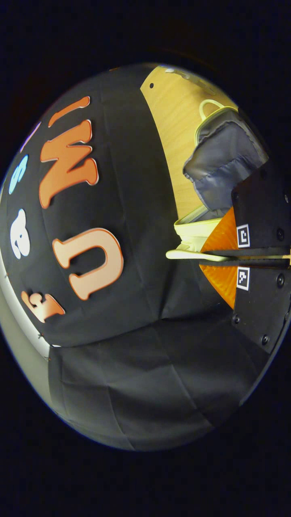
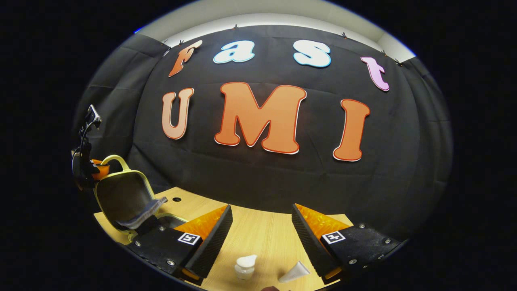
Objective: First open the suitcase, pack the skin care products into it, and then close the suitcase.
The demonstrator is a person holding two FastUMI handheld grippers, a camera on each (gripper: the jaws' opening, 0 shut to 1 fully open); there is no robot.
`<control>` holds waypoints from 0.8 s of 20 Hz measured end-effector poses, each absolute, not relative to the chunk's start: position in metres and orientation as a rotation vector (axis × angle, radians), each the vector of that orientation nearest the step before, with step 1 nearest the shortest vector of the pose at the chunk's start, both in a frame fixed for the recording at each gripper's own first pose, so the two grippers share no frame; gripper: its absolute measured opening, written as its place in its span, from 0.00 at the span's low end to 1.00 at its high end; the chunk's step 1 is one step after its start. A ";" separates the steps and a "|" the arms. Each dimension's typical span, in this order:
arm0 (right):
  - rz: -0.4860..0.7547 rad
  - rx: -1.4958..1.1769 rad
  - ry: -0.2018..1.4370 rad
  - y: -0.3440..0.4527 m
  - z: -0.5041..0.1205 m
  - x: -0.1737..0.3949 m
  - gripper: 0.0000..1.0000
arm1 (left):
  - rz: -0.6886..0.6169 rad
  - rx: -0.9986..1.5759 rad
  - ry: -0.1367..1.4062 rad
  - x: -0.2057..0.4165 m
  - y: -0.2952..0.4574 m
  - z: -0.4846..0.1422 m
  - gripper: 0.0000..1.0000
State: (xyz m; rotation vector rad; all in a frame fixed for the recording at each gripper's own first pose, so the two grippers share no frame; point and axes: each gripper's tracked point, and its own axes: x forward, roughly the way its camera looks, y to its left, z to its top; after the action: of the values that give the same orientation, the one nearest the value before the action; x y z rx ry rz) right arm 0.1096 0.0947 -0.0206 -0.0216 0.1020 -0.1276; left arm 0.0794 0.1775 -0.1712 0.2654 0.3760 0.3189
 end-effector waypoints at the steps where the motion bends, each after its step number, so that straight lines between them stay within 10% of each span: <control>1: -0.133 -0.020 0.107 0.100 -0.021 0.111 0.94 | 0.328 0.247 0.391 0.079 0.178 -0.175 0.03; 16: -0.197 -0.066 0.136 0.122 -0.023 0.107 0.94 | 0.353 0.286 0.741 0.081 0.182 -0.187 0.04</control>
State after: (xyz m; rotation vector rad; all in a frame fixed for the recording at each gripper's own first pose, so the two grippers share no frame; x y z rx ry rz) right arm 0.1072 0.1224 -0.0226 -0.0663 0.1364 -0.1970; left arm 0.0808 0.1816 -0.1865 0.2859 0.7414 0.3531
